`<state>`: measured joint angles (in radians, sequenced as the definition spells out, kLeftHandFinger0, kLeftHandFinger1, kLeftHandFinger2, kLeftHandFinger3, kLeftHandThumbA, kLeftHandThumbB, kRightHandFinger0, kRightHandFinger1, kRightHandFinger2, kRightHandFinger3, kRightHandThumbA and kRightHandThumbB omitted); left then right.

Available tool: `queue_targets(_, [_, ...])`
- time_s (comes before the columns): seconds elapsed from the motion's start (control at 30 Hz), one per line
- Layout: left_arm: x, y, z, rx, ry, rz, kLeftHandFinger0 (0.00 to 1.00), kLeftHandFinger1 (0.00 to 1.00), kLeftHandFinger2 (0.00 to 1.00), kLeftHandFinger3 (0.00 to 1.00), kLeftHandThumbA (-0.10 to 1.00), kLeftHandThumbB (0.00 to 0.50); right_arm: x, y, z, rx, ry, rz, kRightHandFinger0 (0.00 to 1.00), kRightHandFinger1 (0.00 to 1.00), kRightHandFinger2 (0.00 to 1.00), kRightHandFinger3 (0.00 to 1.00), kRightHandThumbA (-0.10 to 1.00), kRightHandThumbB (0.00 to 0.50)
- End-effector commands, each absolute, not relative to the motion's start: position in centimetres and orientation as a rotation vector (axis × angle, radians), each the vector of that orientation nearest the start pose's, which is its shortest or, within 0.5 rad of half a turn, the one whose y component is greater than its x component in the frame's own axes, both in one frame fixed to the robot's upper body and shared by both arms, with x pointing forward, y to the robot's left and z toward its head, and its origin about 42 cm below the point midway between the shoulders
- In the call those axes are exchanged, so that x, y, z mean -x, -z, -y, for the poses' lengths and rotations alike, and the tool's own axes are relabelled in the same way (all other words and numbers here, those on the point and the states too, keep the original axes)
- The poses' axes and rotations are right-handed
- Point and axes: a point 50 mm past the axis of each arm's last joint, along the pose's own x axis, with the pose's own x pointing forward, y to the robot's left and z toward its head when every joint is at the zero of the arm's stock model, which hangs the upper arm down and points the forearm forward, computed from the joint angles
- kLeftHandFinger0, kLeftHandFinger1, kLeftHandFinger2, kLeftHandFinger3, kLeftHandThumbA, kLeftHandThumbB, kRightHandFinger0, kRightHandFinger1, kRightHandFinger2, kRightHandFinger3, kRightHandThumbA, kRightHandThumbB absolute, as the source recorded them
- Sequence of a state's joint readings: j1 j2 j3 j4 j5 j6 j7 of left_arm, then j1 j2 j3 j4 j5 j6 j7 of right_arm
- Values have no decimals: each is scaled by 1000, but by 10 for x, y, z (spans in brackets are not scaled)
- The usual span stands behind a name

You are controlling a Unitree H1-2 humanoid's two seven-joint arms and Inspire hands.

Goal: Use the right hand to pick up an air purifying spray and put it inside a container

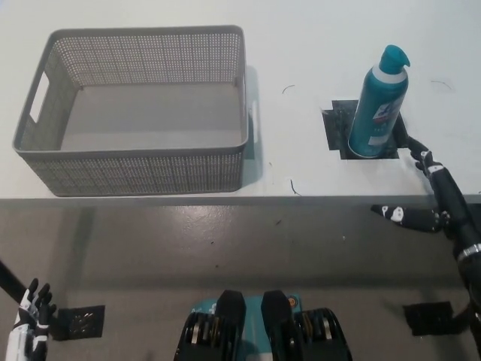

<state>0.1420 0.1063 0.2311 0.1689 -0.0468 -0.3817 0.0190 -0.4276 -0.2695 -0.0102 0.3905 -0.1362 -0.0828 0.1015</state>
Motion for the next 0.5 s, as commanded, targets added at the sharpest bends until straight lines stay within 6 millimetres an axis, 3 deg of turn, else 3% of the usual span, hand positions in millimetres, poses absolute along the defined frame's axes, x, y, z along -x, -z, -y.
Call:
queue_targets(0.0, [-215,-60,-325,-107,-302,154,1000,1000,1000,1000,858,224,-451,-183,285,323,-99,172,1000,1000,1000,1000,1000,500])
queue_targets(0.13, [-215,-60,-323,-99,-304,157,1000,1000,1000,1000,848,243,-460,-186,290,317,-69,166,1000,1000,1000,1000,1000,500])
queue_targets(0.37, [-213,-61,-326,-114,-304,153,1000,1000,1000,1000,817,191,-463,-191,296,301,-35,168,1000,1000,1000,1000,1000,500])
queue_targets(0.47, [-213,-61,-326,-117,-312,141,1000,1000,1000,1000,777,234,-463,-202,299,301,-19,177,1000,1000,1000,1000,1000,500])
